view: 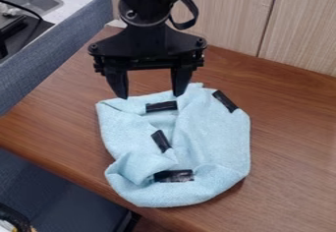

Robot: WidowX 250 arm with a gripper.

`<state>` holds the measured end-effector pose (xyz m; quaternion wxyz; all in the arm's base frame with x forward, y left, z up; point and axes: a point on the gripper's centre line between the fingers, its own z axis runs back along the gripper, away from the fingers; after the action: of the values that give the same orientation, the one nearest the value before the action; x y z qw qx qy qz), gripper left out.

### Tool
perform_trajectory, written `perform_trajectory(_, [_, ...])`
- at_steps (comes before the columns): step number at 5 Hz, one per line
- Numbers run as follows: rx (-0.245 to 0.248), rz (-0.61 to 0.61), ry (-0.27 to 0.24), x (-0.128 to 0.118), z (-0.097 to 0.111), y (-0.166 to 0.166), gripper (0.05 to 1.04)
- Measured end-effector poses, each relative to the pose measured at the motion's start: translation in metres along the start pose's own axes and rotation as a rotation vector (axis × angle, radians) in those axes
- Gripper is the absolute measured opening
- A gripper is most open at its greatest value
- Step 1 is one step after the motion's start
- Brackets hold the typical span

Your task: Move the cloth from the bottom right to the top left of the table

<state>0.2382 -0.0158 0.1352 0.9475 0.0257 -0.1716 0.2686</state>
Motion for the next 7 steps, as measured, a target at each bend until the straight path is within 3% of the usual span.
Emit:
perform_trajectory(1, [0.010, -0.002, 0.021, -0.004, -0.005, 0.001, 1.000])
perform_trajectory(4, [0.026, -0.009, 0.150, -0.023, -0.076, 0.000, 1.000])
perform_trajectory(5, [0.025, -0.016, 0.225, -0.033, -0.109, 0.001, 1.000])
perform_trajectory(7, [0.014, 0.009, 0.221, -0.034, -0.131, 0.007, 1.000])
